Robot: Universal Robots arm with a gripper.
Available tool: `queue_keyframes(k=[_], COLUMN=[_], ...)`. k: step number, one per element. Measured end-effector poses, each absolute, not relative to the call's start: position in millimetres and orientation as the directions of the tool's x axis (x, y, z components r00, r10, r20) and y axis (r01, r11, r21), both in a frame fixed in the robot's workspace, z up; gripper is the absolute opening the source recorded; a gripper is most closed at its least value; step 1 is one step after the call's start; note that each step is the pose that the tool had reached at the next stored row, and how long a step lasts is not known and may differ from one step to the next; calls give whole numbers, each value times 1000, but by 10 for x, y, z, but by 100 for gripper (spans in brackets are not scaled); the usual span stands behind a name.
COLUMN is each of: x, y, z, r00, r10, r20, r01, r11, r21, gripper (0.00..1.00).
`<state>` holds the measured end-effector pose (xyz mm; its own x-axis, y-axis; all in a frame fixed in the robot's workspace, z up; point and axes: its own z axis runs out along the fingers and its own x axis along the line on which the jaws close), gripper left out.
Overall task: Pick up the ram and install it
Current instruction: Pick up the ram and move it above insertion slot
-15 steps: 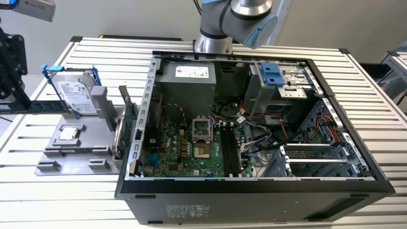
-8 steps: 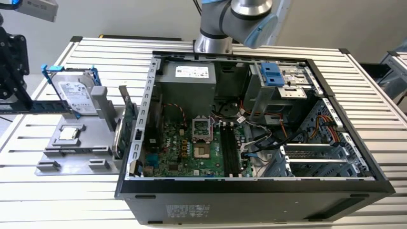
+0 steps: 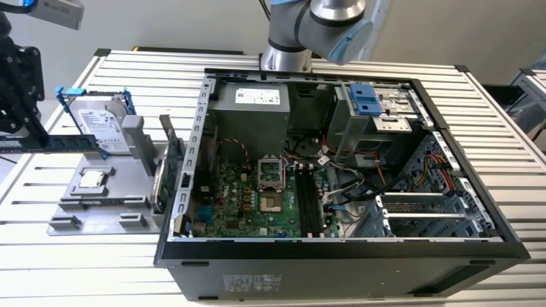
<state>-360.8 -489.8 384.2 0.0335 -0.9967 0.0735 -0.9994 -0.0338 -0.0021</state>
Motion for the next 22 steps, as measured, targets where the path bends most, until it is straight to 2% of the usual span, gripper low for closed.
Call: queue_keyframes(k=[22], x=[-3384], y=[-4898], z=[3842], r00=[34], r10=[-997], r20=[73], r01=[-999], r11=[-34], r21=[-2], gripper=[0])
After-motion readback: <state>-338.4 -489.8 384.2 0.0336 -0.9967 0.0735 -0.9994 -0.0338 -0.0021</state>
